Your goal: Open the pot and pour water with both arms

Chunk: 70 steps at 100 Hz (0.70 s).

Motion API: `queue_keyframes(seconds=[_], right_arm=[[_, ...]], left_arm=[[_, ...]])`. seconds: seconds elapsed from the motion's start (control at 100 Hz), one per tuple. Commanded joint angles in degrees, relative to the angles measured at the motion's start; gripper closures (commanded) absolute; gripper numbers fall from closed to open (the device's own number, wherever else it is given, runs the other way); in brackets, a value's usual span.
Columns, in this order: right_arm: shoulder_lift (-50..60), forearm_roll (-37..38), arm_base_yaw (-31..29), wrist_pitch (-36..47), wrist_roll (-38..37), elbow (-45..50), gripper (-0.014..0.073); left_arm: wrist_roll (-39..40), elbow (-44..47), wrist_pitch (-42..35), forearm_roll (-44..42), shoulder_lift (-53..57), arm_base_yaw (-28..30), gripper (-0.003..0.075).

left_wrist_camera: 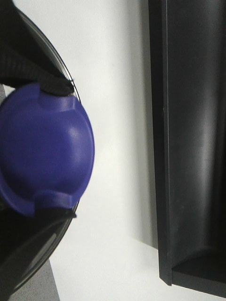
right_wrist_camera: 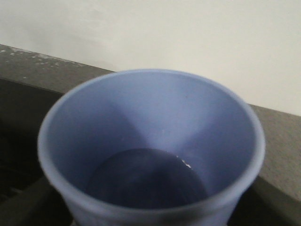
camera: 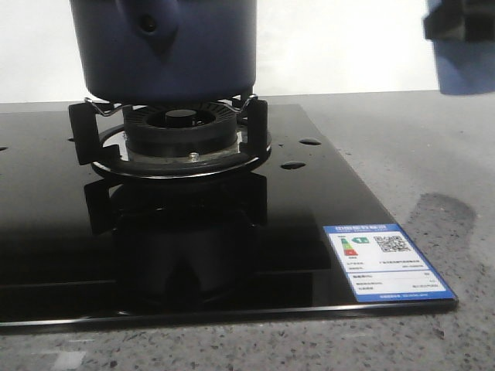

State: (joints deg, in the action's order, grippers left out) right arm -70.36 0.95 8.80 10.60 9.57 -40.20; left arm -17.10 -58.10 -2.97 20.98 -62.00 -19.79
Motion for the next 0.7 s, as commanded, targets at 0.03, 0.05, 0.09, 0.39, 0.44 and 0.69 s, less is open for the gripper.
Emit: queue_keyframes(seconds=[0.03, 0.05, 0.09, 0.39, 0.44, 0.69], right_arm=[[1.94, 3.41, 2.88, -2.04, 0.53, -7.96, 0.0237], [1.94, 3.87, 3.42, -2.90, 0.53, -8.94, 0.0237], [1.94, 4.82, 4.28, -4.22, 0.53, -10.50, 0.0237], [-0.66, 14.21, 12.22, -17.71, 0.53, -24.13, 0.0237], [-1.79, 16.17, 13.55, -19.73, 0.53, -26.30, 0.0237], [-8.20, 26.77, 20.56, -27.63, 0.53, -36.30, 0.0237]], left_arm=[[-0.09, -2.08, -6.21, 0.02, 1.56, 0.17, 0.0324], [-0.09, -2.08, -6.21, 0.02, 1.56, 0.17, 0.0324], [-0.09, -2.08, -6.21, 0.02, 1.56, 0.17, 0.0324], [-0.09, -2.08, -6.21, 0.02, 1.56, 0.17, 0.0324], [-0.09, -2.08, -6.21, 0.02, 1.56, 0.17, 0.0324], [-0.09, -2.08, -6.21, 0.02, 1.56, 0.17, 0.0324]])
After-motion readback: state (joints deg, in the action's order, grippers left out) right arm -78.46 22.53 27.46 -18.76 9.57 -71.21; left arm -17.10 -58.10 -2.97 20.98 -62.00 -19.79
